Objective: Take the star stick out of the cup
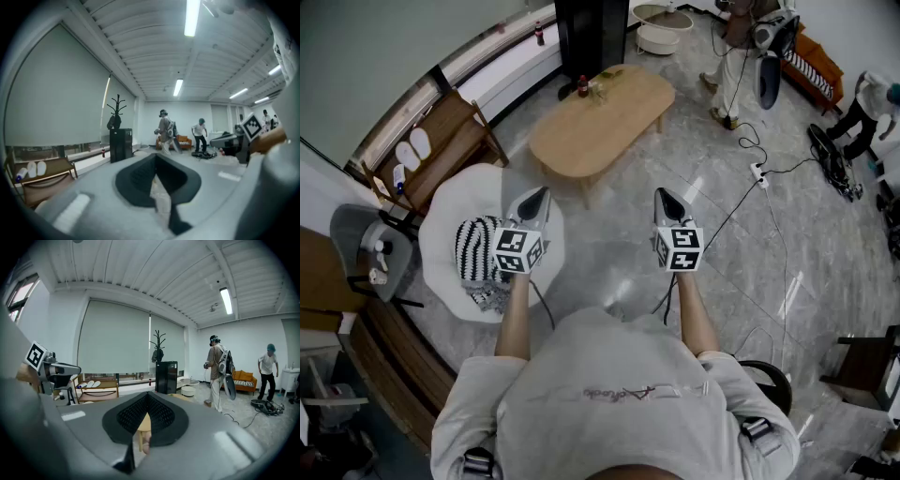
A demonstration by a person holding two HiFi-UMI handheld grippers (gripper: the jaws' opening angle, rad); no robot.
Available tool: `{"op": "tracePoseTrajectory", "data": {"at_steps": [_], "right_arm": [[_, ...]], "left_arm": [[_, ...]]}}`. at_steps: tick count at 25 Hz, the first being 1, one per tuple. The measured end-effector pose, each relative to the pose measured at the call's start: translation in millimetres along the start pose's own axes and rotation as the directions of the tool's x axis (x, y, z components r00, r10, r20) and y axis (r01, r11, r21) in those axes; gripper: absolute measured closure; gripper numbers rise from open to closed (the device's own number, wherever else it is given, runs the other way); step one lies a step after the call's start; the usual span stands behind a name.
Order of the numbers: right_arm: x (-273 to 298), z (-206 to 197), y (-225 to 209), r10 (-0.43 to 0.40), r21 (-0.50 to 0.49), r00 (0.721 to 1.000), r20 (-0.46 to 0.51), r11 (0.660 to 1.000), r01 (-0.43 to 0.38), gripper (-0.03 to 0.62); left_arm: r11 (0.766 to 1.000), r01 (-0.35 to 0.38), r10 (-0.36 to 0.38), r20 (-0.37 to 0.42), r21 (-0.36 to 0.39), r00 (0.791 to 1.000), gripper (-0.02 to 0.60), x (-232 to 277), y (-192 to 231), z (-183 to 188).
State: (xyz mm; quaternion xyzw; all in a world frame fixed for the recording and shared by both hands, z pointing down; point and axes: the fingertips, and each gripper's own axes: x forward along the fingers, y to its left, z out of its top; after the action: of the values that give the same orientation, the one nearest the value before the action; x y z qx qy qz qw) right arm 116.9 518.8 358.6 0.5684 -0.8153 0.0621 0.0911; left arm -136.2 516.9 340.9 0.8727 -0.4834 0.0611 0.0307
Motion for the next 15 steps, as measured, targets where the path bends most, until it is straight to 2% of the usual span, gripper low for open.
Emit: {"op": "tracePoseTrajectory", "data": {"at_steps": [15], "right_arm": [[-3.5,-5.6,-19.6,0.017,0.016,1.000,0.010,1.000,-0.017,0.590]], "left_arm": [[1.000,-0.020,0.020,-0.001,-0.015,1.000,0.581,14.4,-16.0,-0.7]]}}
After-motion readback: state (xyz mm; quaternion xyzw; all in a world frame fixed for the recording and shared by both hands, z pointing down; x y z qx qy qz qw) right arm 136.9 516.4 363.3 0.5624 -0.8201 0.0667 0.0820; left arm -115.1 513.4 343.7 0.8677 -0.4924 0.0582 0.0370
